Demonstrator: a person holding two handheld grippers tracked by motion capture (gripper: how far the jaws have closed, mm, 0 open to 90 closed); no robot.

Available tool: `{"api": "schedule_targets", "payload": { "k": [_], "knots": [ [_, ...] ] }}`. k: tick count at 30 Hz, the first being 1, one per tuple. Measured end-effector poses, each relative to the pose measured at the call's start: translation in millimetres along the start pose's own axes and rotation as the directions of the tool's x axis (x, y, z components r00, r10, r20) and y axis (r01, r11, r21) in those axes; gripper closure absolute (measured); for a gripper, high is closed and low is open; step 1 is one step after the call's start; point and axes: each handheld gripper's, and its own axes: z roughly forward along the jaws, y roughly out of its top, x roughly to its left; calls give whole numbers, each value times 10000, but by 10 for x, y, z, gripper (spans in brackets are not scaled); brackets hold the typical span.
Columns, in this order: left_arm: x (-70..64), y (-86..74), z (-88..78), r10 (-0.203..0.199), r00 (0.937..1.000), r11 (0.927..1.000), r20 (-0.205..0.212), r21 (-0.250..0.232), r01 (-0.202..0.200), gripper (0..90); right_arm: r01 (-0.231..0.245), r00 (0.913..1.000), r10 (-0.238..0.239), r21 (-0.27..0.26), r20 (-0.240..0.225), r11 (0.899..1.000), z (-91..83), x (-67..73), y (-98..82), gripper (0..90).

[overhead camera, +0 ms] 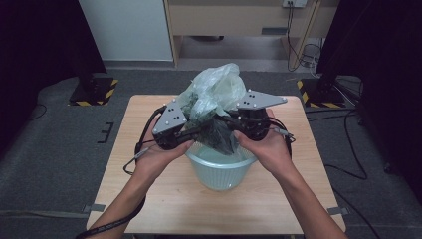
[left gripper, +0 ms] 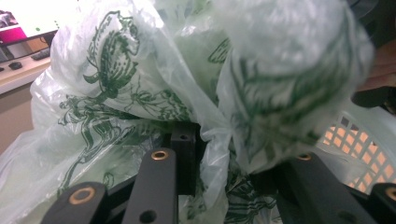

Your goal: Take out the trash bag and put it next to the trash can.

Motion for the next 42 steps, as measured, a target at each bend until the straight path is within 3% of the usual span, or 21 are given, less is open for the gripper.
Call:
{"api": "schedule_targets", "payload": {
  "k": [7, 12, 15, 25, 28, 32, 42],
  "knots": [
    [19, -7, 43, 263, 9997, 9994, 5, 238, -263, 872, 106, 9999, -105, 86, -91, 9999, 16, 22, -8, 900],
    [13, -33, 53, 319, 9986, 9993, -420, 205, -310, 889, 97, 10000, -97, 188, -20, 9998, -2, -2, -35, 880],
    [21, -39, 50, 328, 9975, 9994, -632, 149, -319, 891, 65, 10000, -66, 193, 19, 9998, -26, -14, -47, 806],
    [30, -66, 62, 374, 9956, 9992, -862, 169, -361, 892, 308, 9971, -319, 162, 696, 9994, -138, -20, -76, 272],
    [33, -87, 59, 365, 9953, 9992, -893, 161, -352, 892, 393, 9957, -397, 71, 839, 9992, -154, -19, -83, 168],
    [35, -91, 10, 231, 9945, 9997, -1021, -32, -235, 892, 337, 9943, -332, -39, 1011, 9994, -211, -25, -78, 97],
    [148, 0, -142, 56, 9865, 9974, -1636, -703, -173, 892, 108, 9919, -110, 24, 1263, 9999, -348, -108, -120, 47]
  ]
}}
